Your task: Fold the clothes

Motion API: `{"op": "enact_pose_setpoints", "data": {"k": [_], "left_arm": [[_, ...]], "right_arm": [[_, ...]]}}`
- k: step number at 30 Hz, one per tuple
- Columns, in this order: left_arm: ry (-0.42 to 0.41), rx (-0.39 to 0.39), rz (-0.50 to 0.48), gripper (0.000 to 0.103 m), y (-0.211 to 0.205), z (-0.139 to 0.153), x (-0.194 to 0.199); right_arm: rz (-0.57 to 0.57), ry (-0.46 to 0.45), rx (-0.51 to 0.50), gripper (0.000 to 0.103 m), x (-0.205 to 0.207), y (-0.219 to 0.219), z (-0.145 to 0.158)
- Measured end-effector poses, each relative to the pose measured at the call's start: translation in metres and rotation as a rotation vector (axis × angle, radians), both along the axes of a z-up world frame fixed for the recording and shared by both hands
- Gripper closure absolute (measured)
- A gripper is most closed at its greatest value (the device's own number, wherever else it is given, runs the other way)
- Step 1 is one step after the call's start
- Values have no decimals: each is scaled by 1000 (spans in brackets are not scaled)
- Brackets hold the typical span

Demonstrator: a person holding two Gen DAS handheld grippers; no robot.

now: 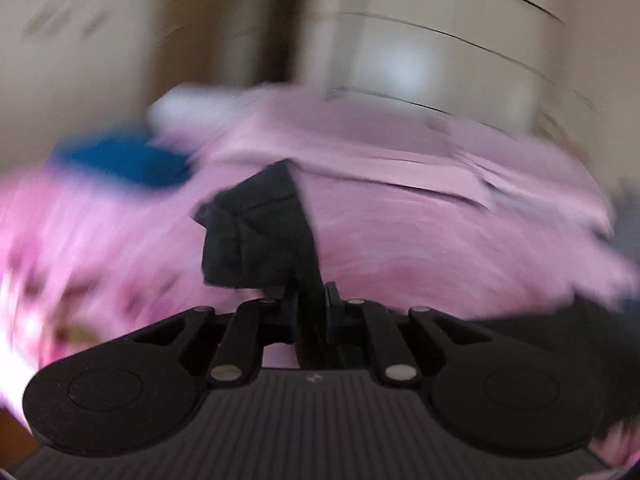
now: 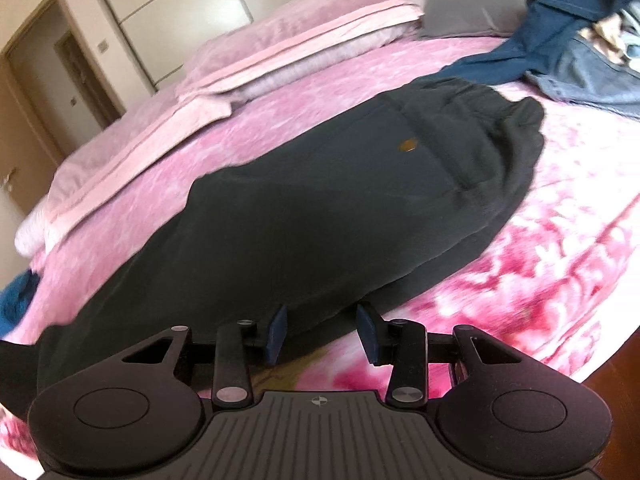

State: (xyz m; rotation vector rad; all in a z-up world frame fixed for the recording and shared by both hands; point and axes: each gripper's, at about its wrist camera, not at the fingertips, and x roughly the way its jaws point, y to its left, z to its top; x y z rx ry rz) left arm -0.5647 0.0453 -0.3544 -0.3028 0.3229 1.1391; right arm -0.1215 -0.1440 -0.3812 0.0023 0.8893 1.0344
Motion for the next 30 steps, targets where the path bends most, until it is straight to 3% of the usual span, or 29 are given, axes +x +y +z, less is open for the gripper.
{"op": "enact_pose_setpoints", "data": {"k": [2,5,9,10,12,15,17,20,23,25,30], "left_arm": [[5,25,-144,94,-12,8,40],[22,4,-372,91,-35,-7,107],[188,-183,-577,86,-52,-69,185],[220,-183,-574,84,-58,-79,193],[203,-184,-584,83,-64,-72,188],[59,-280,-636,73,-52,-43,165],[-29,-284,-619,65,-42,-26,142],[-135,-283,-560,66,-27,-7,107],[-178,-305,-439,71,-9,-12,75],[-205,-349,-371,71,1,-22,52],[-295,-425,-317,71,12,-41,17]], "right_arm": [[-29,10,16,62,6,-6,0],[-59,18,36,62,14,-15,1],[-85,27,37,62,25,-24,3],[-90,34,40,62,27,-25,4],[-79,50,71,62,28,-25,10],[-56,92,126,62,29,-22,18],[-11,193,192,62,27,-12,18],[73,447,263,62,19,12,5],[83,653,226,62,7,36,-17],[83,679,179,62,0,46,-26],[76,672,104,62,-8,60,-33]]}}
